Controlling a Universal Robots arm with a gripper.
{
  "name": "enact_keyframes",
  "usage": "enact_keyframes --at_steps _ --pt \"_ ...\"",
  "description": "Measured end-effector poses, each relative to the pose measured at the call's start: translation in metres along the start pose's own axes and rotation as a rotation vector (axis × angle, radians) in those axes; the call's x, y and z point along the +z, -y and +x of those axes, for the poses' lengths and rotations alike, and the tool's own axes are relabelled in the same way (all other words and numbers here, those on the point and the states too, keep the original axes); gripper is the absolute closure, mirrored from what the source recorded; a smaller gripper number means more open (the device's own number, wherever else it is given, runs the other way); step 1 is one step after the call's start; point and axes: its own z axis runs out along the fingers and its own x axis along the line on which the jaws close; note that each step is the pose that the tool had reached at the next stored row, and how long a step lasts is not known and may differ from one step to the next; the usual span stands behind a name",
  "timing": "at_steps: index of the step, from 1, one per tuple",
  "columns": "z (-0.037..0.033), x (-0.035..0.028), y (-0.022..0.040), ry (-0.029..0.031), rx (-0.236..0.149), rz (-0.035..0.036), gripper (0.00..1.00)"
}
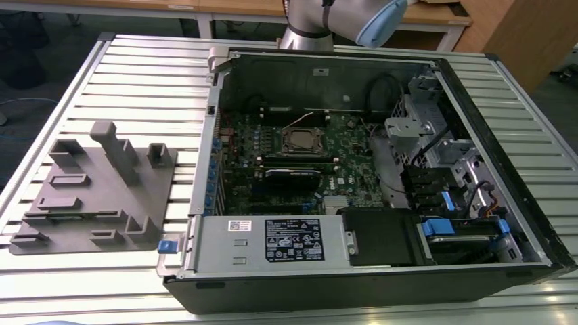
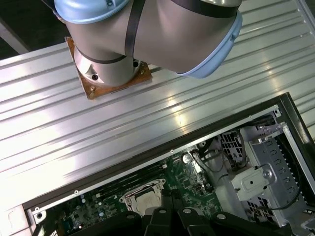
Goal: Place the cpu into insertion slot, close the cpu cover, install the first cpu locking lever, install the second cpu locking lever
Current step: 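Install the first cpu locking lever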
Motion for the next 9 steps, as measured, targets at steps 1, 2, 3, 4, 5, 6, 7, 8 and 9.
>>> enact_keyframes --at_steps 1,2,3,4,5,6,7,8,9 --pt "0.0 0.0003 0.0001 0.0 0.0 0.0 0.89" --pt "0.0001 0.0009 0.0002 0.0 0.0 0.0001 0.89" --pt "0.0003 0.0016 0.0005 0.0002 0.0 0.0004 0.89" --pt "0.0005 0.0026 0.0006 0.0004 0.0 0.0011 0.89" --pt "0.0007 0.0038 0.0009 0.0007 0.0 0.0015 0.89" --pt "0.0008 0.0045 0.001 0.001 0.0 0.0021 0.89" --pt "0.0008 0.0045 0.001 0.001 0.0 0.0021 0.89" --pt "0.0008 0.0045 0.001 0.0013 0.0 0.0028 0.89" --pt "0.0008 0.0045 0.001 0.0015 0.0 0.0033 0.89"
